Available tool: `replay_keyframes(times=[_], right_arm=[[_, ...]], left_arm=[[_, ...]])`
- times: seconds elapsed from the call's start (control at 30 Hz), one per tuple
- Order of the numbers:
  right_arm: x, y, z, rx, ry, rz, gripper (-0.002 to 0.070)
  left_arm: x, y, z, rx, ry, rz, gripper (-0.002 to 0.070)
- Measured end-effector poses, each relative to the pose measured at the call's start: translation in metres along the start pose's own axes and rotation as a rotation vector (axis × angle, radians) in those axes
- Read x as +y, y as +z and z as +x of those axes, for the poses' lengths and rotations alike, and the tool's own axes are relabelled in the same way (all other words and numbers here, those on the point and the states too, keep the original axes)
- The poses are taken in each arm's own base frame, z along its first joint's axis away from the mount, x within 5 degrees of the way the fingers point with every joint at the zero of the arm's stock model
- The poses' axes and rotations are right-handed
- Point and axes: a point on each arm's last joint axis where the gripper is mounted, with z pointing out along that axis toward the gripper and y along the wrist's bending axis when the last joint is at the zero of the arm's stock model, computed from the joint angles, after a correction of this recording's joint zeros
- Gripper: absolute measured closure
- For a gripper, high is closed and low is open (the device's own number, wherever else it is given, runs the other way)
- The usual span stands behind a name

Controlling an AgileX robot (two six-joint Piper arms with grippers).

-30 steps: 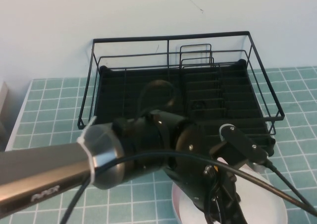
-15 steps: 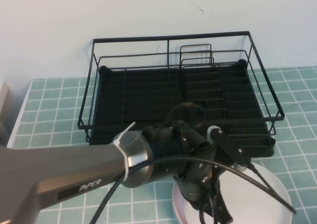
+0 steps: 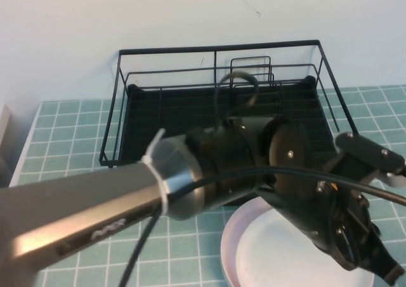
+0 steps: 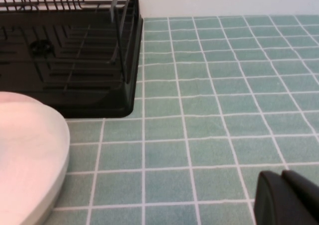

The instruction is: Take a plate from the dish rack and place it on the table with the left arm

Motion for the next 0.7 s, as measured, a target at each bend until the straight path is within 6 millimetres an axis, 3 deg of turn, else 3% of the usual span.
replay_keyframes(times=[0.3, 0.7], right_arm=[[0.000, 0.000, 0.000, 0.000, 0.000, 0.000, 0.0678], [0.000, 0.000, 0.000, 0.000, 0.000, 0.000, 0.0678]], left_arm=[[0.016, 0.065, 0.015, 0.075, -0.108, 0.136, 0.0677], [0.013, 0.072, 0.013, 0.030, -0.115, 0.213, 0.0677]])
